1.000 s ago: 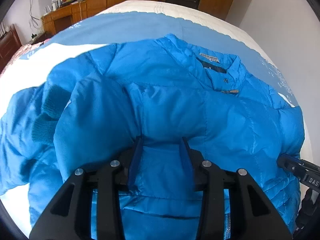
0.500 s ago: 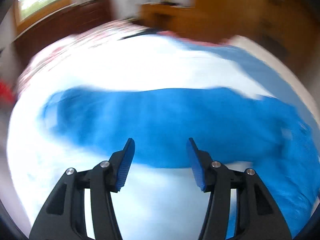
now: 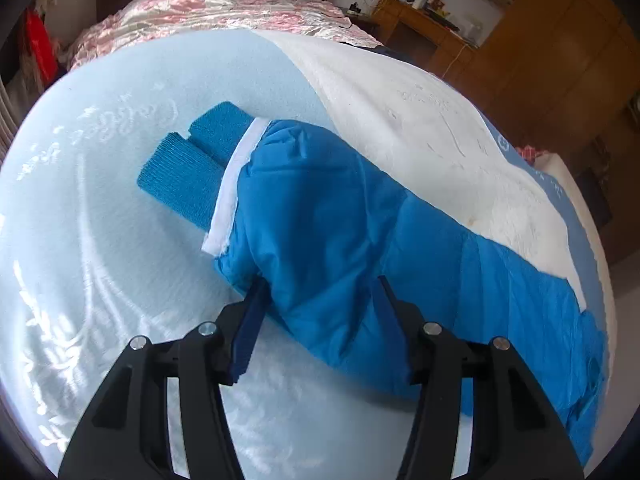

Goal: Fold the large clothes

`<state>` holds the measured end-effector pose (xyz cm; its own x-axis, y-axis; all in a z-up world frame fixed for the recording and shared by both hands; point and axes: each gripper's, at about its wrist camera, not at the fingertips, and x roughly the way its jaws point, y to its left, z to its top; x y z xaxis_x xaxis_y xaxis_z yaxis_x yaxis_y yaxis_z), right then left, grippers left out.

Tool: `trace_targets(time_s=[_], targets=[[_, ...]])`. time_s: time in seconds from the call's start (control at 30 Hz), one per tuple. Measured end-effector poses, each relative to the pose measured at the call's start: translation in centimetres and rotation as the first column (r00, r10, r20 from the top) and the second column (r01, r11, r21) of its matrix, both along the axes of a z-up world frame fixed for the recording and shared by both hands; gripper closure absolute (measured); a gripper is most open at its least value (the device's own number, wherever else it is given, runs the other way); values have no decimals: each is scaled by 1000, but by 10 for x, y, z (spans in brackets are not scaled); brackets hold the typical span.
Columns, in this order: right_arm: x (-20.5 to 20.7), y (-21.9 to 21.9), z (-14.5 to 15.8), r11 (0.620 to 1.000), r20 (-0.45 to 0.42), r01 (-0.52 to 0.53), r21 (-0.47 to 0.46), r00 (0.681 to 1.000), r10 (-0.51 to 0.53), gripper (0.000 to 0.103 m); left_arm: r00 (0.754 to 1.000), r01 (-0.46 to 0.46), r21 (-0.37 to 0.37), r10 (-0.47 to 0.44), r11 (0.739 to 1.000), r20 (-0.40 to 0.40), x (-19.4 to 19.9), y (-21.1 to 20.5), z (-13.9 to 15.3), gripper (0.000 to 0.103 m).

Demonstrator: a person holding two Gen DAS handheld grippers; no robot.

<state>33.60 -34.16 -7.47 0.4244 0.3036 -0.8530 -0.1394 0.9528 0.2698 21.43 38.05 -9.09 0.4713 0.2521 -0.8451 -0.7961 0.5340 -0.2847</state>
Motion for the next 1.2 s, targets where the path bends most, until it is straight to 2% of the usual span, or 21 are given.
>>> trace_targets(time_s=[0.03,0.07,0.1,0.17,0.37,0.5,0.6,0.7,0.77,0.87,0.9,1.0,1.1,1.2], targets=[[1,1,-1,1000,0,-2,-7,1000,2,56,1000,-3,8,3,1000,-6,5,-1,-1,60],[2,1,-3,1000,-2,0,-11,1000,0,56,1000,-8,18,9,1000,-13,7,-2,-3,70],[3,1,-5,1000,-6,3,-10,1000,-3,56,1000,-14,17,14,1000,-7,6,0,-4,76],[5,1,-9,1000,-15,7,-9,1000,-7,56,1000,-21,-2,21,1000,18,2,1,-7,84],[9,0,-20,1000,-34,14,12,999,-14,56,998,-24,2,24,1000,53,5,8,-17,95],[4,-8,-11,998,-24,9,65,1000,-8,56,993,-9,83,-1,996,119,6,-12,9,99],[-5,-13,4,998,13,2,56,1000,-3,56,974,71,179,-107,981,201,13,-52,53,100],[-14,-19,16,999,37,10,42,999,-11,56,941,171,278,-240,945,237,29,-103,92,100],[-21,-24,22,999,40,9,48,999,-11,56,893,272,346,-369,898,258,47,-157,120,100],[-29,-29,29,999,60,17,33,998,-19,56,823,394,392,-509,831,253,73,-228,140,101],[-30,-30,30,999,63,18,30,998,-20,56,786,447,410,-568,795,244,85,-260,146,101],[-32,-31,32,1000,72,20,17,997,-21,56,702,552,436,-679,710,216,108,-327,149,101],[-31,-31,30,1000,75,18,22,997,-20,56,602,664,429,-778,612,178,136,-400,141,101],[-31,-32,25,1000,71,19,25,997,-20,56,533,731,420,-835,537,139,156,-447,122,101]])
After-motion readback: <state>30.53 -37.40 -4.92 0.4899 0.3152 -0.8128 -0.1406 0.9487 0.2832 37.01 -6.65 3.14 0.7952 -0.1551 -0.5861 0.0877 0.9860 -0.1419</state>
